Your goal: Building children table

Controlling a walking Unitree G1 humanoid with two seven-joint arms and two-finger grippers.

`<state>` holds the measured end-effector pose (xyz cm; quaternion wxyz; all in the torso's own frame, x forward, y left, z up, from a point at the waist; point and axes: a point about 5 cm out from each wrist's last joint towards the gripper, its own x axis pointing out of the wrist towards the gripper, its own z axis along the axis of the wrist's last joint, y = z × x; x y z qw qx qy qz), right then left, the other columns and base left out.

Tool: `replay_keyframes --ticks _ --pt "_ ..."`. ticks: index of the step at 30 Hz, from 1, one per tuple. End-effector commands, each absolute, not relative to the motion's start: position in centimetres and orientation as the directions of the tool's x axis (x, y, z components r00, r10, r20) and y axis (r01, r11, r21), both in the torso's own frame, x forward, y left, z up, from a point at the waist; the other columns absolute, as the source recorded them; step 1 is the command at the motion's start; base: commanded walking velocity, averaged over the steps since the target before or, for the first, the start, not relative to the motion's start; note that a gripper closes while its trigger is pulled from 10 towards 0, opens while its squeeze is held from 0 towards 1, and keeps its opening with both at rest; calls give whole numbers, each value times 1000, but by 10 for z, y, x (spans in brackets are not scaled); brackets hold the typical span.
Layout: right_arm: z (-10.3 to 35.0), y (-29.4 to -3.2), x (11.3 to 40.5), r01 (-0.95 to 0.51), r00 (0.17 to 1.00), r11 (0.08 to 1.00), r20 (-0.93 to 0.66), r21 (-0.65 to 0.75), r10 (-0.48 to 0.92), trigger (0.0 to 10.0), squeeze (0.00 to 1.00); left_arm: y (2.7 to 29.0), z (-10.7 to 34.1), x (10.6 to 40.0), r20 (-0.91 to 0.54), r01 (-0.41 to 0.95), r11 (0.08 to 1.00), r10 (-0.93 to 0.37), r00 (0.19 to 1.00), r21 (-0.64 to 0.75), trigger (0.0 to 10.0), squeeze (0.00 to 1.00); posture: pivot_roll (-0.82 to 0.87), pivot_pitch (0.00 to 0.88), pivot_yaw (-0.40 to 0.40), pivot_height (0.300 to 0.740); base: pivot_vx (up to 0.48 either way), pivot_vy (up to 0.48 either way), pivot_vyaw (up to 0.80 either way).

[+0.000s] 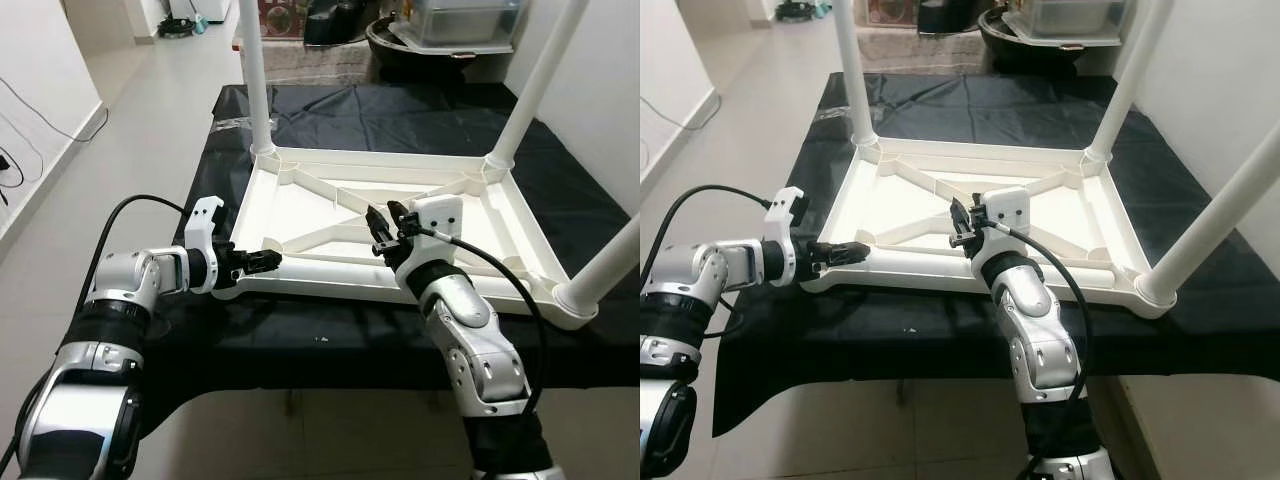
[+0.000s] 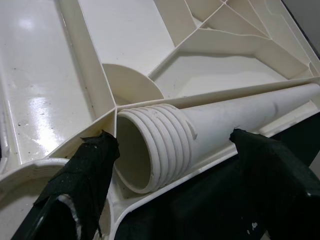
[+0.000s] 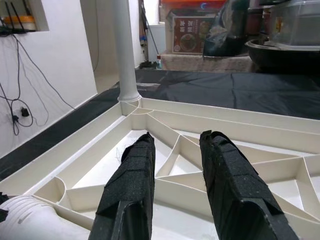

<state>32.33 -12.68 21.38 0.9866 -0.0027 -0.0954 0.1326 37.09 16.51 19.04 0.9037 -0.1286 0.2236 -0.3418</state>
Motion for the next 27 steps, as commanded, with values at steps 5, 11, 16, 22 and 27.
replay_keyframes --ticks 5,11,16,22,27 --pt "214 -128 323 -254 947 967 194 -25 254 10000 0 158 176 369 -319 544 713 -692 648 -442 10000 0 98 141 -24 740 0 0 0" --pt "214 -129 323 -251 948 968 195 -23 251 10000 0 143 192 372 -298 596 686 -723 623 -418 10000 0 105 145 -23 740 0 0 0" --pt "214 -128 324 -250 949 968 195 -22 249 10000 0 137 193 371 -307 603 679 -731 610 -418 10000 0 109 145 -23 740 0 0 0" --pt "214 -127 324 -249 949 968 195 -20 248 10000 0 135 184 368 -321 597 673 -736 596 -437 10000 0 106 146 -20 740 0 0 0" --pt "214 -127 324 -248 949 968 196 -21 248 10000 0 134 184 367 -259 605 629 -766 588 -488 10000 0 106 145 -20 740 0 0 0"
